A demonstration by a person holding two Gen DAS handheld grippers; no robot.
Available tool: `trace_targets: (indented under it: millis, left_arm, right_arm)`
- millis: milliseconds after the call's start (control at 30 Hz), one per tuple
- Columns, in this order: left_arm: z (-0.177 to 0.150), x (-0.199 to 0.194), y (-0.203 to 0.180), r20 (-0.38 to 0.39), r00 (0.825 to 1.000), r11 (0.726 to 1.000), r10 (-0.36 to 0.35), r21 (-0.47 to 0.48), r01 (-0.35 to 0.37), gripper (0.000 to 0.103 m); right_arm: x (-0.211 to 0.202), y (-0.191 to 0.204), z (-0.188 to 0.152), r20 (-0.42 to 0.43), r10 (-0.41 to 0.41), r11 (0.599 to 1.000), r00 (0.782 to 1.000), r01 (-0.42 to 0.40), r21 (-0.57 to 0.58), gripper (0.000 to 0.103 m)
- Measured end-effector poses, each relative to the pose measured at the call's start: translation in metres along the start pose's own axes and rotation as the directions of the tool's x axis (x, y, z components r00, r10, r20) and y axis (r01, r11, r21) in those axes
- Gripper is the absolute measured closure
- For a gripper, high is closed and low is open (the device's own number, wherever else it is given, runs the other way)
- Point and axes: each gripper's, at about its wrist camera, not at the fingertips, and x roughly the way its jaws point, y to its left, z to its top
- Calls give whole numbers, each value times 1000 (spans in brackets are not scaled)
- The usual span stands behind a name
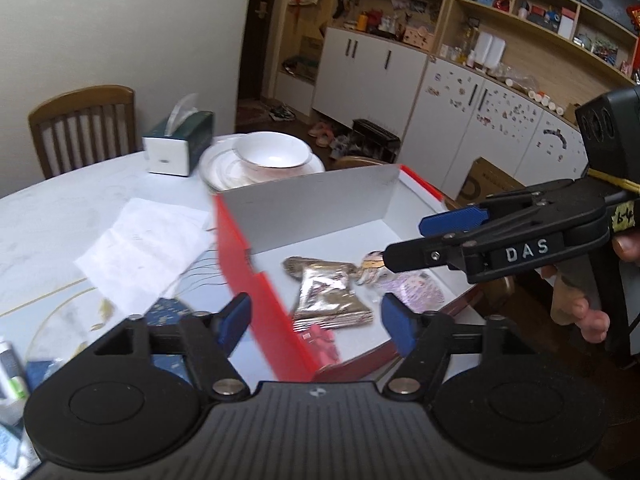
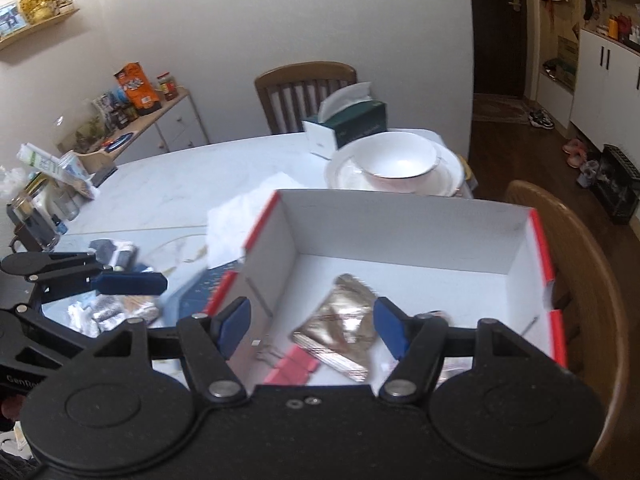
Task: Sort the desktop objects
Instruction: 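Withdraw both tools from the box back toward the table pile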
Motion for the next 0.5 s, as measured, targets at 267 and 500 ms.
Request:
trace_targets:
  millis: [267, 500]
  left_arm:
    - [-25, -42, 42, 21, 998, 998, 57, -15, -57, 11]
    - [-48, -74, 86, 24, 993, 993, 113, -49, -112, 1]
  right_arm:
    - [9, 58, -1, 19, 40, 999, 999, -39, -28, 28]
    - [30, 106, -7, 0, 49, 998, 999, -49, -27, 26]
